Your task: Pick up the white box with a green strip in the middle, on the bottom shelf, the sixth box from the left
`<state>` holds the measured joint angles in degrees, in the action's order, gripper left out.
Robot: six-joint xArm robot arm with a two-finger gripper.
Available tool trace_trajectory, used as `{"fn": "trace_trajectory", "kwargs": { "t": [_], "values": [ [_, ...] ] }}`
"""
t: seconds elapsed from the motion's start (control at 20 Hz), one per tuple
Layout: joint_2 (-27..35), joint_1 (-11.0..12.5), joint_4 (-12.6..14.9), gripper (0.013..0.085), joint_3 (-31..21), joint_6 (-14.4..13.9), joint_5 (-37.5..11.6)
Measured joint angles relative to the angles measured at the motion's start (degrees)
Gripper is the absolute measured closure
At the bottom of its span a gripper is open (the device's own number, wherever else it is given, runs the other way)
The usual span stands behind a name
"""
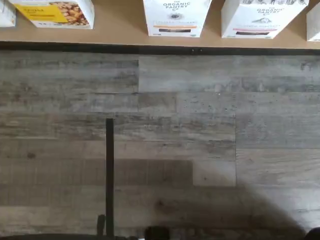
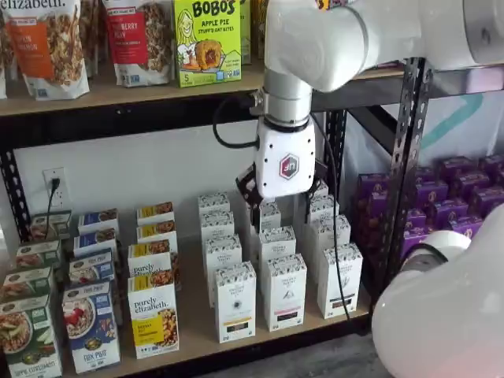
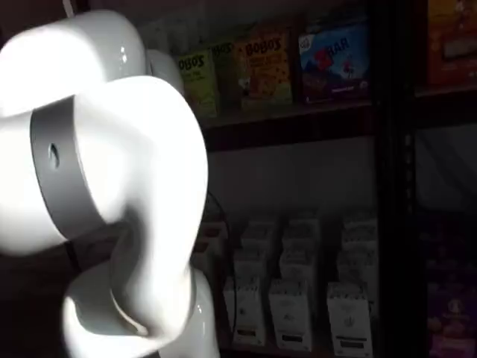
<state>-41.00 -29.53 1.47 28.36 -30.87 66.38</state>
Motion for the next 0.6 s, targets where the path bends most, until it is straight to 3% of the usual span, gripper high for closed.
{"fn": "trace_trajectory", "kwargs": {
  "t": [0.4,0.6],
  "values": [
    [2.53,3.24,1.89,0.0130,-4.83,2.04,-7.59],
    [5.08,5.93,2.28,0.0130,-7.31,4.26,-13.02]
  ]
}}
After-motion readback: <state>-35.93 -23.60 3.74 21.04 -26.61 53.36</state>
